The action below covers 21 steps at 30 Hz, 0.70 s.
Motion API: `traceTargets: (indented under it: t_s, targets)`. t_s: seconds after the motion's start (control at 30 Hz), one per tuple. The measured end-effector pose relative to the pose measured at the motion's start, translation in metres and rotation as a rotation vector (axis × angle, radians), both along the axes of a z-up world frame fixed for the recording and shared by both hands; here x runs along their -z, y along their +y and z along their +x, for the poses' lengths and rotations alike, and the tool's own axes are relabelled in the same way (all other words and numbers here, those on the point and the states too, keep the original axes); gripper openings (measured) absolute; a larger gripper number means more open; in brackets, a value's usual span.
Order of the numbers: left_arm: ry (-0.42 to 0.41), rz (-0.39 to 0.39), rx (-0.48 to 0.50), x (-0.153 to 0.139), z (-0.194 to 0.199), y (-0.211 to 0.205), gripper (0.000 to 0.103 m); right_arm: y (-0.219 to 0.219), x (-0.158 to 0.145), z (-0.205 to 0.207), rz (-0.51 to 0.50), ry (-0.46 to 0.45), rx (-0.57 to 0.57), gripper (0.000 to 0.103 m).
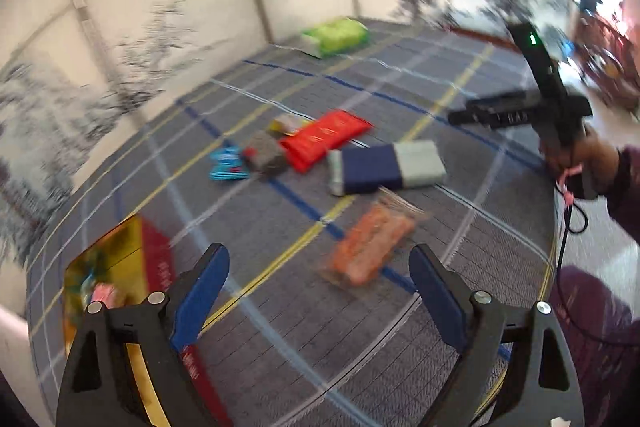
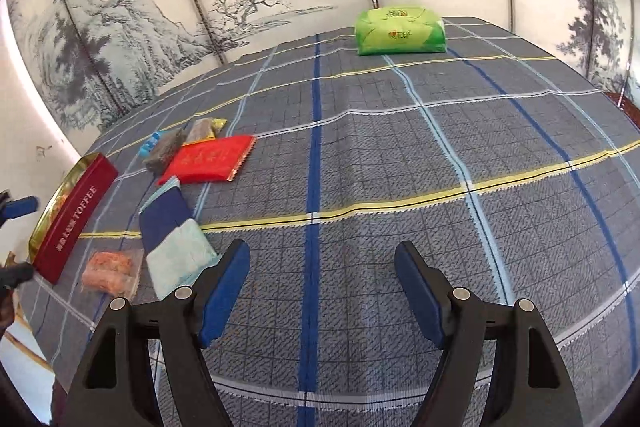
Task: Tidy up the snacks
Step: 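Grasp the second clear dough-stick bag with the left gripper and lift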
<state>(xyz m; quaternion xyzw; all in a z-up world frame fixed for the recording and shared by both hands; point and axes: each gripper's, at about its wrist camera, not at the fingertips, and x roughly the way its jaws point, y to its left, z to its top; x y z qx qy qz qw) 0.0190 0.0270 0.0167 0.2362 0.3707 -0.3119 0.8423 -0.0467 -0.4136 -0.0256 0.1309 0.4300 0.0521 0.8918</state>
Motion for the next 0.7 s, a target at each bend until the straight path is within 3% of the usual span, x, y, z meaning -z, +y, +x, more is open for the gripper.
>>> traceTargets:
  t_s: [0.07, 0.27, 0.37, 0.43, 0.5, 0.57, 0.7]
  targets:
    - [0.074, 0.049, 0.094, 0.009, 0.012, -0.017, 0.076, -0.005, 0.001, 0.0, 0.034, -0.002, 0.006, 0.076]
    - [0.205, 0.203, 0.379, 0.046, 0.03, -0.063, 0.071, -0.009, 0.002, -0.001, 0.094, -0.016, -0.003, 0.078]
    - [0.214, 0.272, 0.411, 0.061, 0.042, -0.078, 0.056, -0.013, 0.003, -0.001, 0.13, -0.023, 0.001, 0.079]
    - [0.26, 0.237, 0.444, 0.06, 0.05, -0.082, 0.05, -0.015, 0.003, 0.0, 0.148, -0.026, 0.004, 0.08]
    - [0.31, 0.19, 0.45, 0.06, 0.055, -0.081, 0.041, -0.017, 0.004, 0.001, 0.166, -0.03, 0.009, 0.08]
    - [0.3, 0.17, 0.414, 0.059, 0.054, -0.077, 0.035, -0.018, 0.004, 0.002, 0.176, -0.033, 0.013, 0.081]
    - [0.253, 0.123, 0.223, 0.053, 0.035, -0.061, 0.035, -0.02, 0.005, 0.003, 0.183, -0.034, 0.02, 0.081]
